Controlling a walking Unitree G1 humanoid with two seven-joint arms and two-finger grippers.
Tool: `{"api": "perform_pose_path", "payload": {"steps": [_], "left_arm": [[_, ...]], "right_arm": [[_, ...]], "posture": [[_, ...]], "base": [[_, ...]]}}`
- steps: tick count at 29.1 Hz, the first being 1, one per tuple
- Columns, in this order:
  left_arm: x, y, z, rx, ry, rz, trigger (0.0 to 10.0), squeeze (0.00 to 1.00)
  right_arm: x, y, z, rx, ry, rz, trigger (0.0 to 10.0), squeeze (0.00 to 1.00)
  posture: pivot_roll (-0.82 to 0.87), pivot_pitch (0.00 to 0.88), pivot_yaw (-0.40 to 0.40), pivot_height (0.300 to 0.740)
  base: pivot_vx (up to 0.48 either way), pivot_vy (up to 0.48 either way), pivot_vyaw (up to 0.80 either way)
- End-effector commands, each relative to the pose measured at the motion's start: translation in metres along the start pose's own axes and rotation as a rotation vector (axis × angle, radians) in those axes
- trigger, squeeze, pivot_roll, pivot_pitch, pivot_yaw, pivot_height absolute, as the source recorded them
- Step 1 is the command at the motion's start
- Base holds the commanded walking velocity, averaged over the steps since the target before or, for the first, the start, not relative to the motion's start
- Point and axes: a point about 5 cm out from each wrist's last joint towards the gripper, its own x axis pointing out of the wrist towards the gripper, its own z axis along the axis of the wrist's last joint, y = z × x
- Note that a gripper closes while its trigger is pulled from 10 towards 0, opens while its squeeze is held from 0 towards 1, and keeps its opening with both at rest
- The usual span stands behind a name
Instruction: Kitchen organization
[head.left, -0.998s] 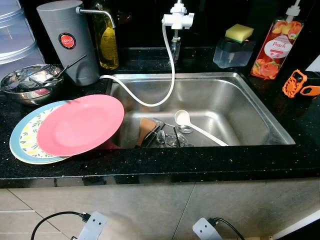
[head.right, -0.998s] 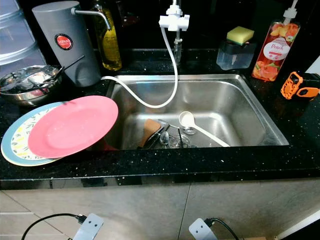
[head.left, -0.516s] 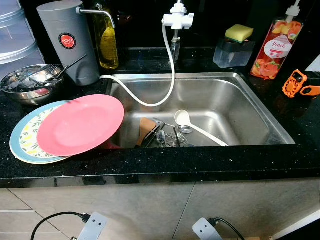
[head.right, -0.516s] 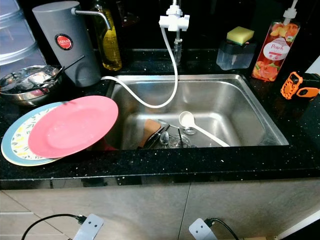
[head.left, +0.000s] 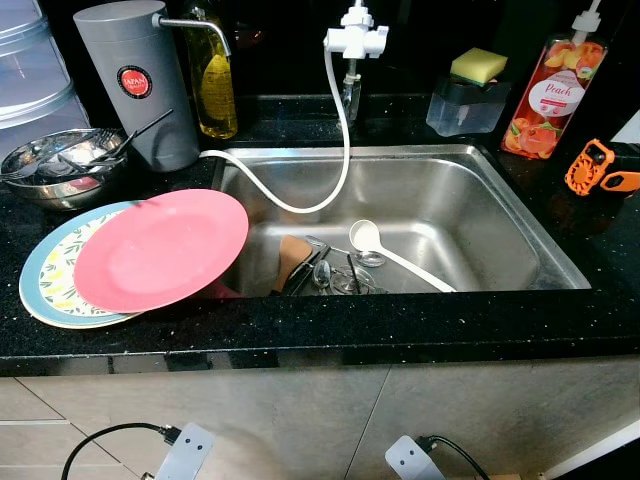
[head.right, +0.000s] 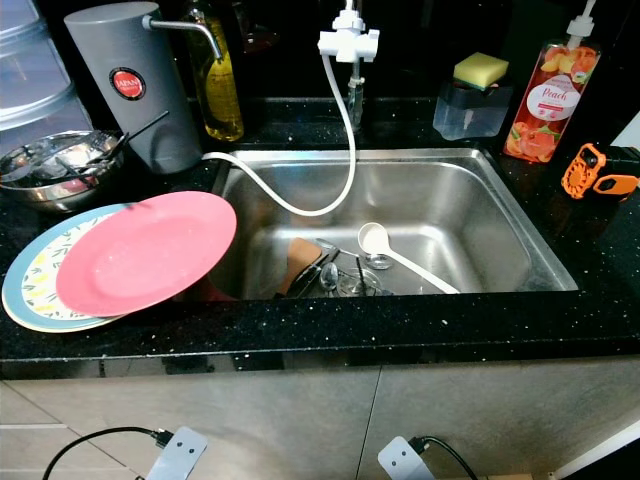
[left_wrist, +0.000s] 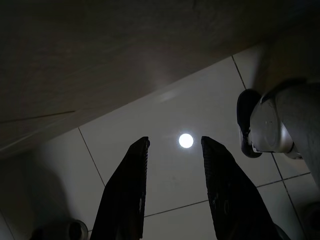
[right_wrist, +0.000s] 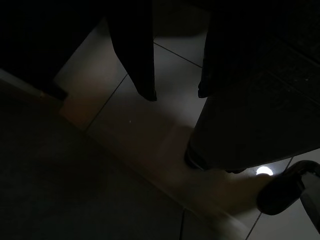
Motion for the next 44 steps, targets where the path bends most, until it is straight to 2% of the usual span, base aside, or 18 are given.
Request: {"api": "perform_pose_path", "payload": {"steps": [1, 9, 21, 24, 26, 31, 39, 44], "left_arm": [[-0.001, 0.002, -0.004, 0.001, 0.008, -0.001, 10.0, 0.0], [-0.001, 0.001, -0.005, -0.001, 0.008, -0.002, 10.0, 0.0], [0.002, -0.01, 0.008, 0.0, -0.01, -0.013, 10.0, 0.0], [0.002, -0.007, 0.006, -0.001, -0.006, -0.009, 10.0, 0.0], [0.0, 0.003, -0.001, -0.004, 0.005, 0.001, 10.0, 0.0], [-0.003, 0.012, -0.008, -0.006, 0.016, 0.011, 10.0, 0.0], [0.001, -0.009, 0.001, 0.001, -0.003, -0.012, 10.0, 0.0], [0.002, -0.014, 0.005, 0.003, -0.007, -0.018, 10.0, 0.0]], "right_arm": [[0.0, 0.004, -0.005, 0.004, 0.022, 0.008, 10.0, 0.0], [0.0, 0.004, -0.006, 0.003, 0.022, 0.011, 10.0, 0.0], [0.0, 0.002, -0.001, 0.0, 0.008, 0.013, 10.0, 0.0], [0.0, 0.002, -0.001, -0.001, 0.007, 0.013, 10.0, 0.0], [0.0, 0.002, -0.001, -0.002, 0.006, 0.013, 10.0, 0.0], [0.0, 0.001, -0.001, -0.004, 0.006, 0.012, 10.0, 0.0], [0.0, -0.001, -0.002, -0.008, 0.008, 0.008, 10.0, 0.0], [-0.001, -0.002, -0.004, -0.01, 0.014, 0.006, 10.0, 0.0]], "posture": [[0.13, 0.0, -0.01, 0.74], [0.14, 0.0, -0.013, 0.74], [0.14, 0.0, -0.015, 0.74], [0.14, 0.0, -0.015, 0.74], [0.14, 0.0, -0.015, 0.74], [0.14, 0.0, -0.017, 0.74], [0.14, 0.0, -0.019, 0.74], [0.14, 0.0, -0.021, 0.74]], "base": [[0.0, 0.0, 0.0], [0.0, 0.0, 0.0], [0.0, 0.0, 0.0], [0.0, 0.0, 0.0], [0.0, 0.0, 0.0], [0.0, 0.0, 0.0], [0.0, 0.0, 0.0], [0.0, 0.0, 0.0]]}}
